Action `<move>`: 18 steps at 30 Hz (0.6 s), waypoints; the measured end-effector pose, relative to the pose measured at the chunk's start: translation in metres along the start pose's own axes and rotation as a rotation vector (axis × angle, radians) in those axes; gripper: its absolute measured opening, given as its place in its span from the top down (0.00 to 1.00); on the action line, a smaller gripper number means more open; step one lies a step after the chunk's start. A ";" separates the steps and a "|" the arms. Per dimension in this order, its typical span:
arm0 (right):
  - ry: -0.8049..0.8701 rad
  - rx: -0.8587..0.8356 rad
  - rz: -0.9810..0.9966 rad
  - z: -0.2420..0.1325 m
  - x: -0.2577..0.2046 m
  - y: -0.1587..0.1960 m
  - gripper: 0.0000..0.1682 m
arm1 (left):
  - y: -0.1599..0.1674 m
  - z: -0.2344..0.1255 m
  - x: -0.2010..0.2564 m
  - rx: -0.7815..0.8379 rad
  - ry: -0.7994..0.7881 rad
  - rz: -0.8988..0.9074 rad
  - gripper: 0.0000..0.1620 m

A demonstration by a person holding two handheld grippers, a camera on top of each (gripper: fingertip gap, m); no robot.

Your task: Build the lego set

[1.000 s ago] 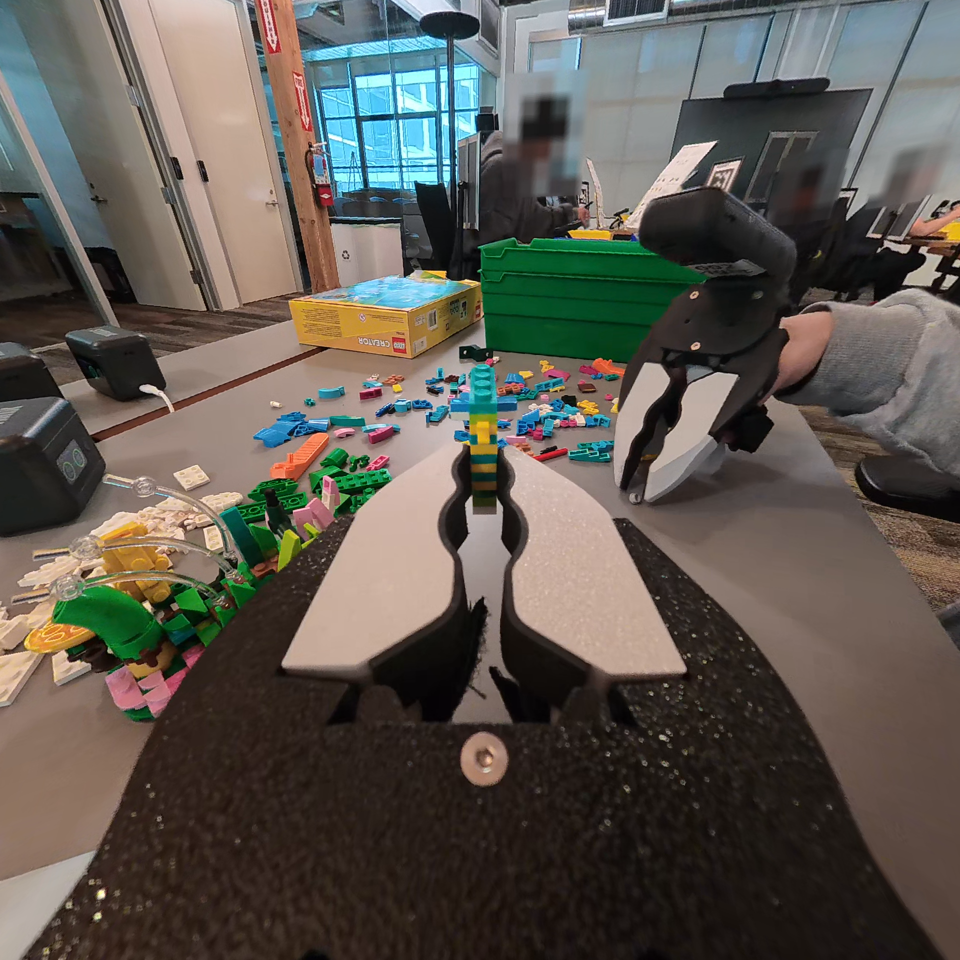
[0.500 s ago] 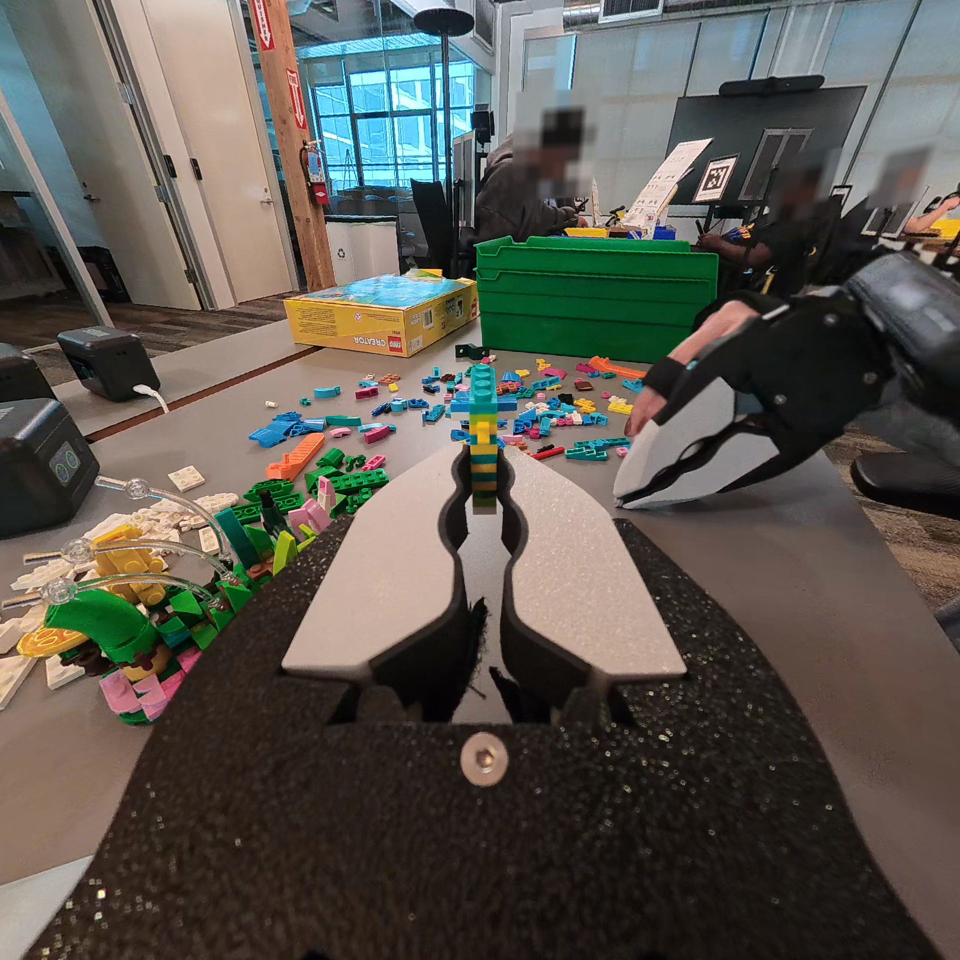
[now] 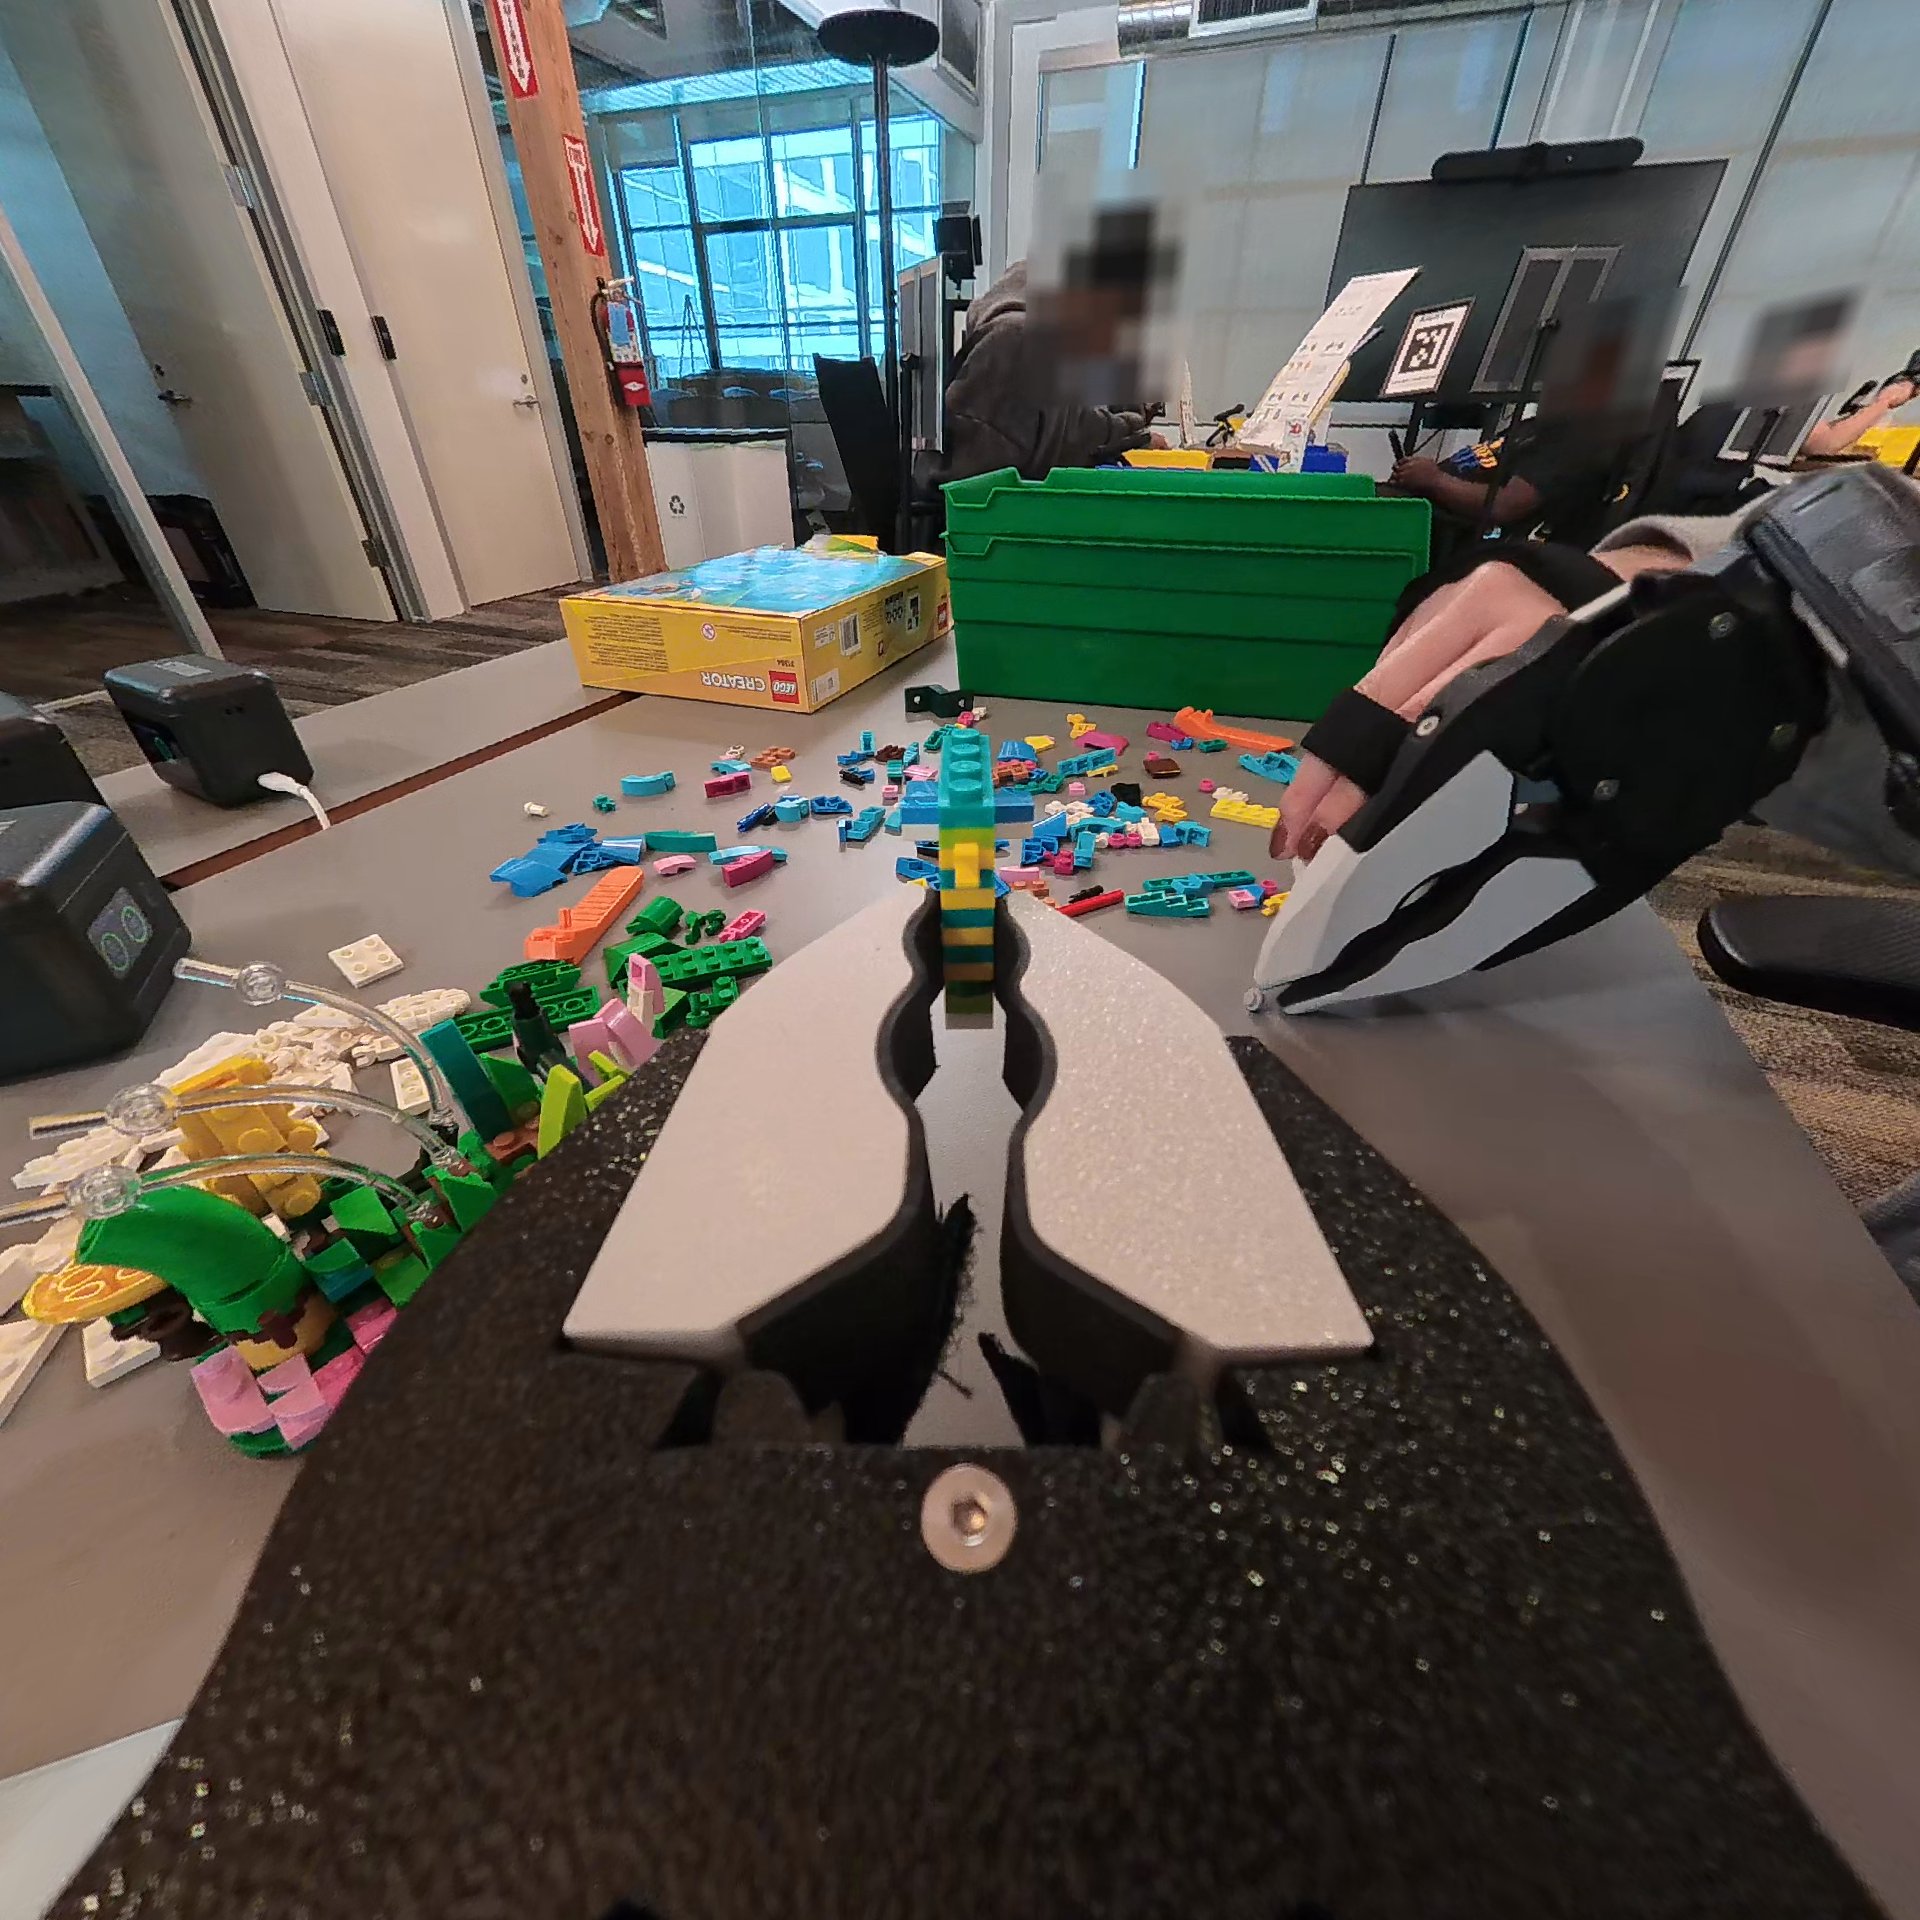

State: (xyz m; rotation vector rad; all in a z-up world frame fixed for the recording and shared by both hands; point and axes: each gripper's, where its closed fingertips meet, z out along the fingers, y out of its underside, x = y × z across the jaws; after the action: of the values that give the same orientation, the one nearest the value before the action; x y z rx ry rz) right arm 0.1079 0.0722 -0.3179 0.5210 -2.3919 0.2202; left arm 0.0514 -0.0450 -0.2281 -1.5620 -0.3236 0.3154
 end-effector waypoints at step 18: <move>-0.588 0.159 1.339 0.002 0.010 0.004 0.92 | 0.001 0.001 0.002 -0.004 0.012 0.000 0.95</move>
State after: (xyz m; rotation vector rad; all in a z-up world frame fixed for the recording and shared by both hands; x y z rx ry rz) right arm 0.0985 0.0726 -0.3130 -1.1953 -2.9003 0.9171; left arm 0.0530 -0.0432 -0.2288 -1.5666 -0.3156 0.3055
